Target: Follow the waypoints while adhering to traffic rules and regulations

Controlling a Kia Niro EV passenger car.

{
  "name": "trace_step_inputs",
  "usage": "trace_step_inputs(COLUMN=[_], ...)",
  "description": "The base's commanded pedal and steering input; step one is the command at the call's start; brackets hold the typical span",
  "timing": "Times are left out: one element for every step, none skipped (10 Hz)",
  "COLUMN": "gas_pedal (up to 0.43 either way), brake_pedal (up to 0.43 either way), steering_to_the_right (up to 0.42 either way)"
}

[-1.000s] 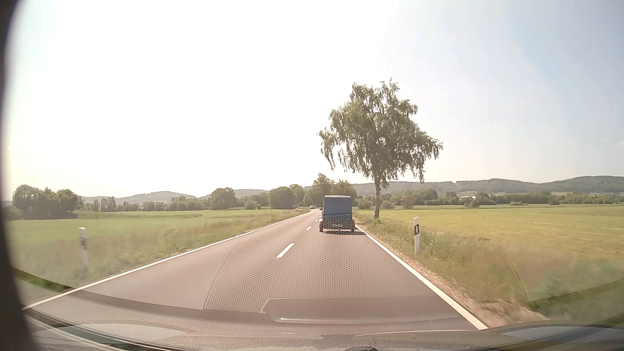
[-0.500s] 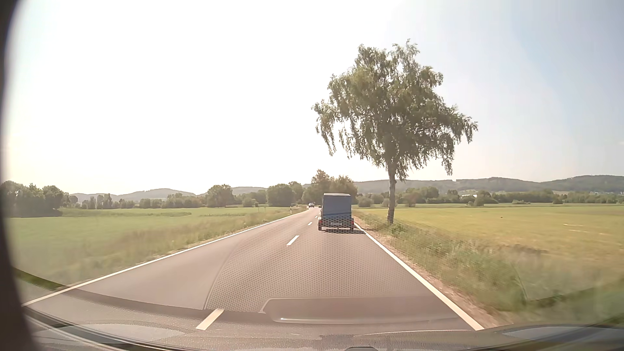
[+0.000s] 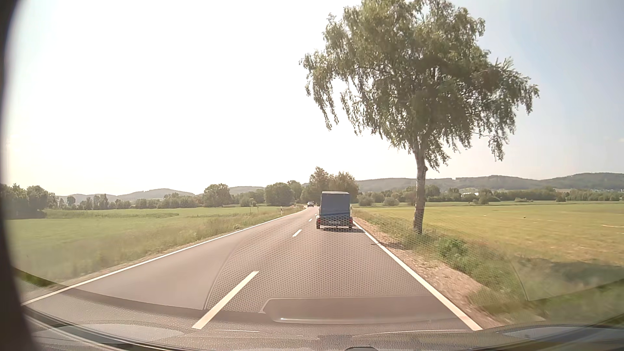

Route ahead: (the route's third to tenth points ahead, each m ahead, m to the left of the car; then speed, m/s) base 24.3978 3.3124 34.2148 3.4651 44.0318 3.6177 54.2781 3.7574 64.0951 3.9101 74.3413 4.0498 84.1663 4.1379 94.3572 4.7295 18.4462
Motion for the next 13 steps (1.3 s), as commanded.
trace_step_inputs(gas_pedal=[0.130,0.130,0.130,0.130,0.138,0.150,0.169,0.177,0.189,0.189,0.197,0.197,0.197], brake_pedal=[0.000,0.000,0.000,0.000,0.000,0.000,0.000,0.000,0.000,0.000,0.000,0.000,0.000], steering_to_the_right=[-0.002,-0.003,-0.003,-0.003,-0.003,-0.003,-0.003,-0.003,-0.003,-0.003,-0.003,-0.003,-0.003])
